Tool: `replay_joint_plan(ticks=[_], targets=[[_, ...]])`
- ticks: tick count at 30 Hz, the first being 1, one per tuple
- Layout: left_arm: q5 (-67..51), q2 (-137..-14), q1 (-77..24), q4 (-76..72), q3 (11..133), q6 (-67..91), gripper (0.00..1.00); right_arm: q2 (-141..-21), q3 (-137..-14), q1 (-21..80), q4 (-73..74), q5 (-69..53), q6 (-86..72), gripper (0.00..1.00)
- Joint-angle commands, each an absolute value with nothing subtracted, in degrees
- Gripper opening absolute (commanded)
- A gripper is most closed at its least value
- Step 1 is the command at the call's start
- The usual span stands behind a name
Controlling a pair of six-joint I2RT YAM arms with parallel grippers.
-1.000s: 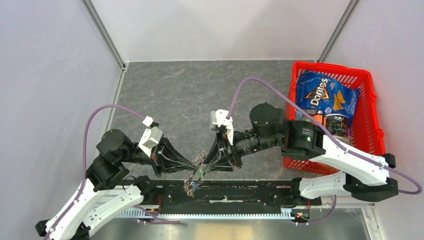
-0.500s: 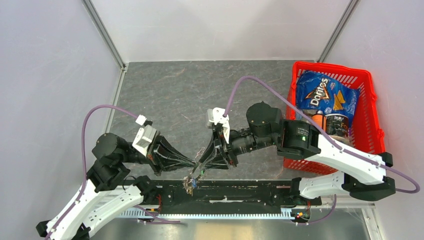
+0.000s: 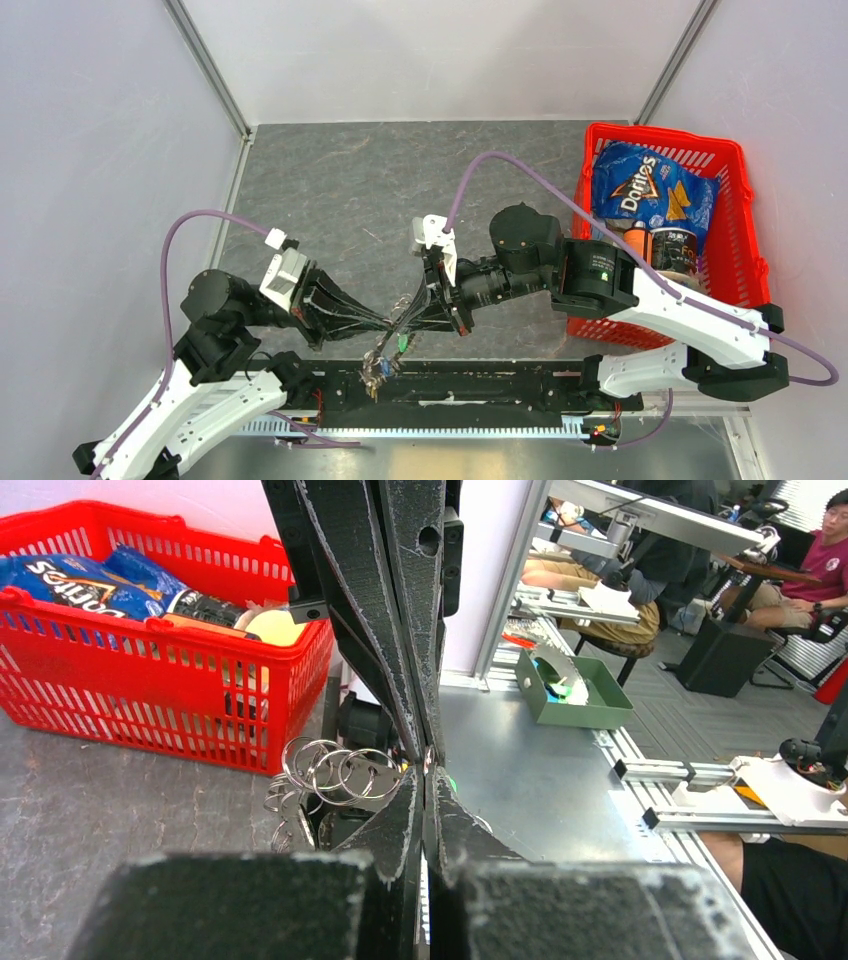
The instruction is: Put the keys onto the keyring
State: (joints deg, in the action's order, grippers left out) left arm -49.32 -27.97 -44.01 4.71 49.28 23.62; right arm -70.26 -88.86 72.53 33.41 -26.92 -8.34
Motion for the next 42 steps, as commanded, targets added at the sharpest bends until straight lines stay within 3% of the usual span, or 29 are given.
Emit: replay_joint_plan(ticks=[1, 33, 42], targets=[[-45.04, -26.77, -43.98, -2.96, 49.03, 26.52, 0.02, -70.01, -89.61, 72.95, 31.61, -27.77, -8.34, 0.00], [-33.55, -25.69, -44.02, -24.35, 42.24, 39.59, 0.02, -63.46, -79.39, 73.05, 18.94, -20.30, -11.15, 0.01], [-31.82, -26.71, -44.03, -27.95, 43.48, 41.20, 0.02, -60.42, -75.17, 73.04, 15.05, -18.85, -13.09, 0.26]])
